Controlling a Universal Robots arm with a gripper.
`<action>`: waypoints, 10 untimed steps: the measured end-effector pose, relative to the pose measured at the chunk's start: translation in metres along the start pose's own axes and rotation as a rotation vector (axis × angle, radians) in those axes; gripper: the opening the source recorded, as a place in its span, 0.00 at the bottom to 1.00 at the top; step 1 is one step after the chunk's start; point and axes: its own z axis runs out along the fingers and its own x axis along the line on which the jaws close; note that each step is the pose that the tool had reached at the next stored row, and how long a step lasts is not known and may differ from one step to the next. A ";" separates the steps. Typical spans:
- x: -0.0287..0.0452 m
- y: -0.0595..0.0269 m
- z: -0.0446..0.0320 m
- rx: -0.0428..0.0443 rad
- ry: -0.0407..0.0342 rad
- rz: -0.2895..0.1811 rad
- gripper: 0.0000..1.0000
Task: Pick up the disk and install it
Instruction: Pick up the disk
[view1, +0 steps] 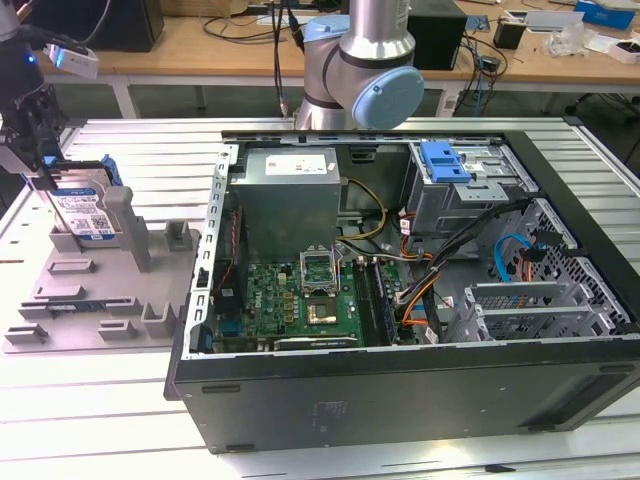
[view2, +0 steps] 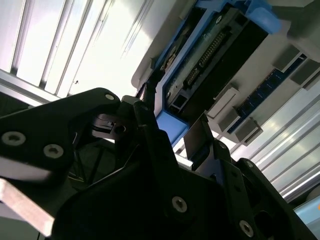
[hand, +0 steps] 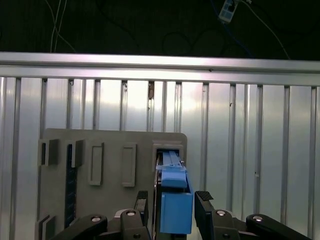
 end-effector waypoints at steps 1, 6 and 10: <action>-0.0002 0.0000 0.0003 -0.0001 0.0000 0.000 0.50; -0.0009 0.0005 0.0020 -0.0001 0.0000 0.001 0.50; -0.0018 0.0010 0.0027 -0.0001 0.0000 0.000 0.50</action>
